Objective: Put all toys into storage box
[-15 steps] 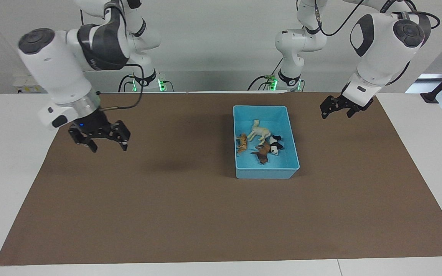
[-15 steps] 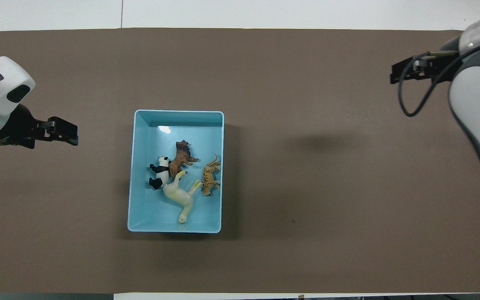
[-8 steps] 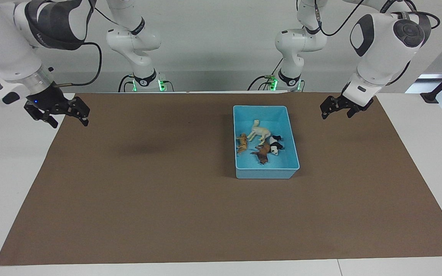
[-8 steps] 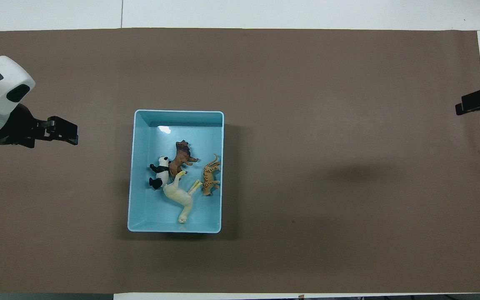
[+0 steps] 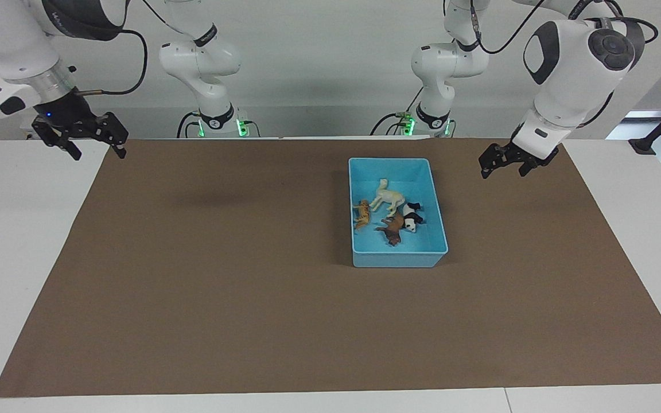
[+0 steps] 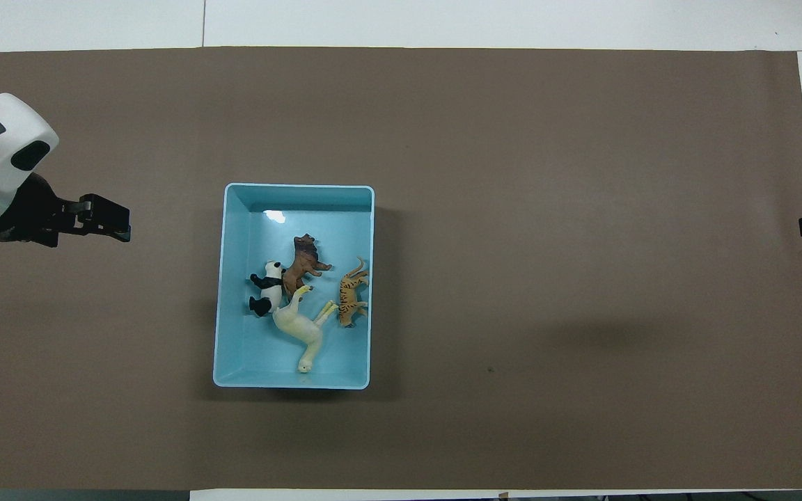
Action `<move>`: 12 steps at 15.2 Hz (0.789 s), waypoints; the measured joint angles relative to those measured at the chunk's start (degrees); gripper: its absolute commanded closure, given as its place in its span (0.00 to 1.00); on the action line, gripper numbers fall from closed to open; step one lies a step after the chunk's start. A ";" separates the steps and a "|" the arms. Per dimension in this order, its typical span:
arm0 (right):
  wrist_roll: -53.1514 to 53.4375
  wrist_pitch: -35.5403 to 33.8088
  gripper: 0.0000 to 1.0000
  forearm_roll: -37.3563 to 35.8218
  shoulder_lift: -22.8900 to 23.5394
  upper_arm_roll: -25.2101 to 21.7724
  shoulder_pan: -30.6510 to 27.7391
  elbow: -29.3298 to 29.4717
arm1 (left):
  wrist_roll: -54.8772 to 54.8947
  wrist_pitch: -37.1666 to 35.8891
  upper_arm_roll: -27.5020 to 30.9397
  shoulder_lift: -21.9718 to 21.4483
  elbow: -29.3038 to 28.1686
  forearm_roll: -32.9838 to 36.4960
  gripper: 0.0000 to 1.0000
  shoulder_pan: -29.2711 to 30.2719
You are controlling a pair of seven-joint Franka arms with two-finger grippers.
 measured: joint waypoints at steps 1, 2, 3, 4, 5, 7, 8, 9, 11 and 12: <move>0.00 -1.61 0.00 -0.04 0.53 1.75 -2.02 1.47 | 0.00 0.00 0.00 0.00 0.00 0.00 0.00 0.00; 0.00 -3.35 0.00 -0.04 1.02 3.56 -4.08 3.00 | 0.00 0.00 0.00 0.00 0.00 0.00 0.00 0.00; 0.00 -4.56 0.00 -0.05 1.31 4.45 -5.14 4.25 | 0.00 0.01 0.00 0.00 0.00 0.00 0.00 0.00; 0.00 -5.39 0.00 -0.05 1.42 4.74 -5.55 5.31 | 0.00 0.03 0.00 0.00 0.00 0.00 0.00 0.00; 0.00 -6.09 0.00 -0.05 1.42 4.75 -5.65 6.14 | 0.00 0.03 0.00 0.00 0.00 0.00 0.00 0.00; -0.01 -6.88 0.00 -0.05 1.39 4.54 -5.69 6.80 | 0.00 0.04 0.00 0.01 0.00 0.00 0.00 0.00; -0.08 -6.99 0.00 -0.05 1.38 4.33 -5.69 6.57 | 0.00 0.04 0.00 0.02 0.00 0.00 0.00 0.00; -0.27 -6.99 0.00 -0.05 1.41 4.15 -5.65 6.17 | 0.00 0.04 0.00 0.03 0.00 0.00 0.00 0.00; -0.99 -6.85 0.00 -0.05 1.54 3.48 -5.08 5.49 | 0.00 0.04 0.00 0.04 0.00 0.00 0.00 0.00; -1.05 -6.85 0.00 -0.05 1.66 3.18 -4.60 5.44 | 0.00 0.05 0.00 0.04 0.00 0.00 0.00 0.00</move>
